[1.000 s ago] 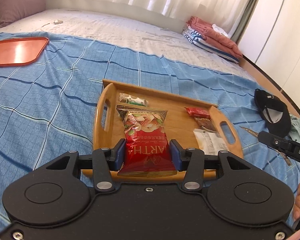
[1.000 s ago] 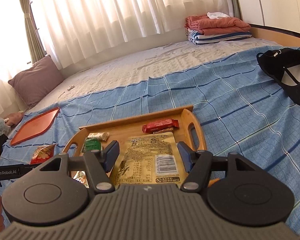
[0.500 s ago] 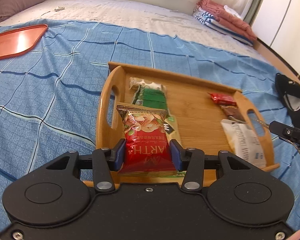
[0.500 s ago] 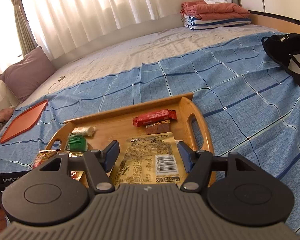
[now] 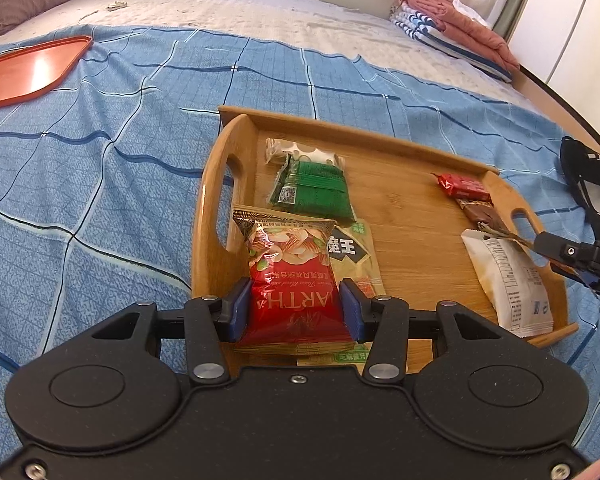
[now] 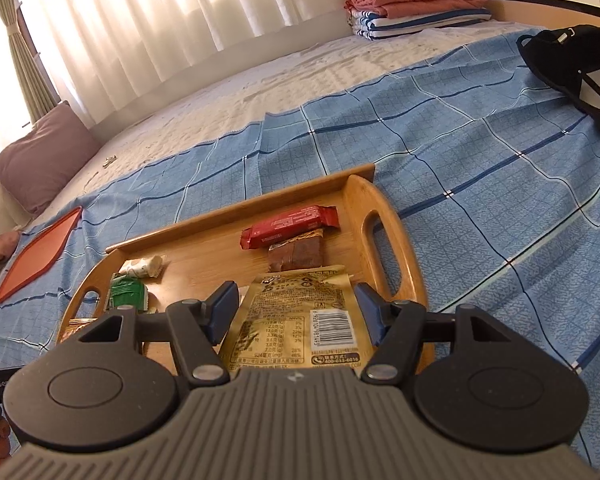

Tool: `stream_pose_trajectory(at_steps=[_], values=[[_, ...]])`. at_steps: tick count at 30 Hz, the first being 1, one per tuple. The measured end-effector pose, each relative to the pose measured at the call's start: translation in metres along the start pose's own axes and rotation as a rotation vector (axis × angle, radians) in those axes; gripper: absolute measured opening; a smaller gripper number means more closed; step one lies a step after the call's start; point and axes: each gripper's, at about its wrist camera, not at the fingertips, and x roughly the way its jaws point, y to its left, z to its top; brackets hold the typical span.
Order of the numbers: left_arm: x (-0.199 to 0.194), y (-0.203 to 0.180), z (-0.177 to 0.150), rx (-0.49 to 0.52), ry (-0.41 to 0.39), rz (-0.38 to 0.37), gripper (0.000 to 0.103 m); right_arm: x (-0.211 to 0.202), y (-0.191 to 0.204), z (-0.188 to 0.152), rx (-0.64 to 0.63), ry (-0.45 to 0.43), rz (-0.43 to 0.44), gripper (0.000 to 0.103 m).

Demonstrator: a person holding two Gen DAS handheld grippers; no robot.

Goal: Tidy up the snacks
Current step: 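Carry the red chip bag with the left gripper while the right gripper carries the gold packet to the tray, then lower both packets into the tray and open both grippers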

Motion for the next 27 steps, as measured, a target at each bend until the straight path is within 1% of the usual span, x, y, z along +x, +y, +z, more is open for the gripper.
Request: stream_pose_trajectory(at_steps=[6, 13, 27], values=[[0.004, -0.002, -0.001, 0.014, -0.001, -0.004, 0.045, 0.008, -0.004, 0.0, -0.031, -0.01, -0.023, 0.066], [0.006, -0.004, -0.001, 0.025, -0.013, -0.003, 0.045, 0.015, -0.013, -0.001, -0.037, -0.011, -0.005, 0.067], [0.005, -0.005, -0.004, 0.045, -0.027, -0.006, 0.047, 0.029, -0.014, -0.014, -0.024, 0.007, 0.019, 0.067]])
